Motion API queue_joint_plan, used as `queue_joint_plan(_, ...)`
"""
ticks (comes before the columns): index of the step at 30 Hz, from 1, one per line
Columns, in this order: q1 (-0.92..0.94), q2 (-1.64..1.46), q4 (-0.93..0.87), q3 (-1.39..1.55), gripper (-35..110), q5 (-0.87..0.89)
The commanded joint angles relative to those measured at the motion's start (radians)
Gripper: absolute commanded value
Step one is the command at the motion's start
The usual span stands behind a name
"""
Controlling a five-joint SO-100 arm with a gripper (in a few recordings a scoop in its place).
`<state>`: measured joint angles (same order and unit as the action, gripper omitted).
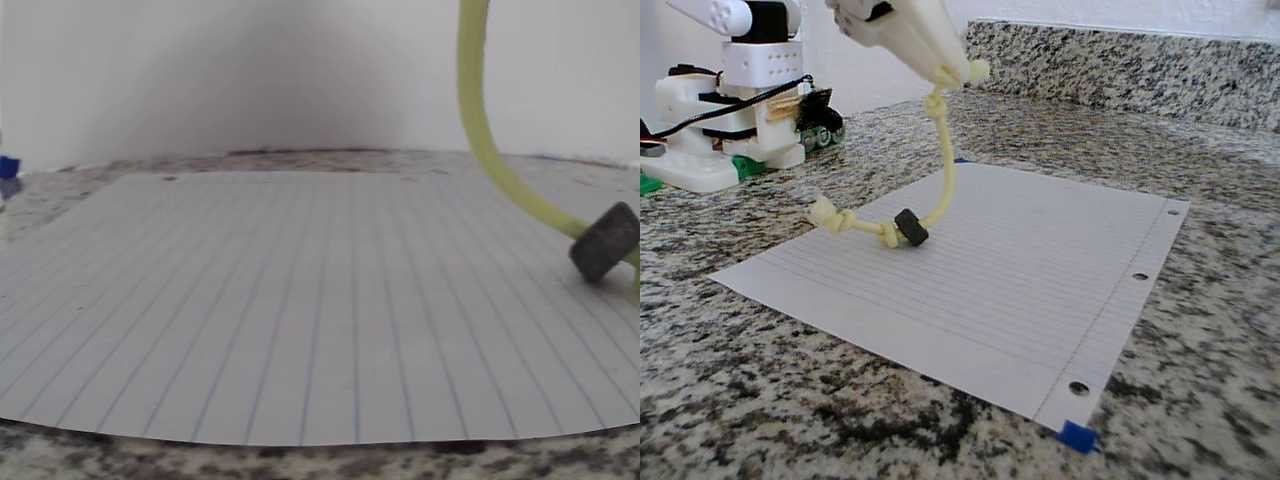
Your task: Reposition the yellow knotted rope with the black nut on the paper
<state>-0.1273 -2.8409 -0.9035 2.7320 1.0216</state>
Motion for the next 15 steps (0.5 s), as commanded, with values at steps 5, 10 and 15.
queue_joint_plan(5,-0.08,-0.02,-0.04,0.031,0,-0.005)
queue_joint_plan(10,-0.114,-0.041,-0.031,0.052,8,-0.017)
queue_joint_plan(15,-0.141,-0.048,-0.041,0.055,37,-0.146)
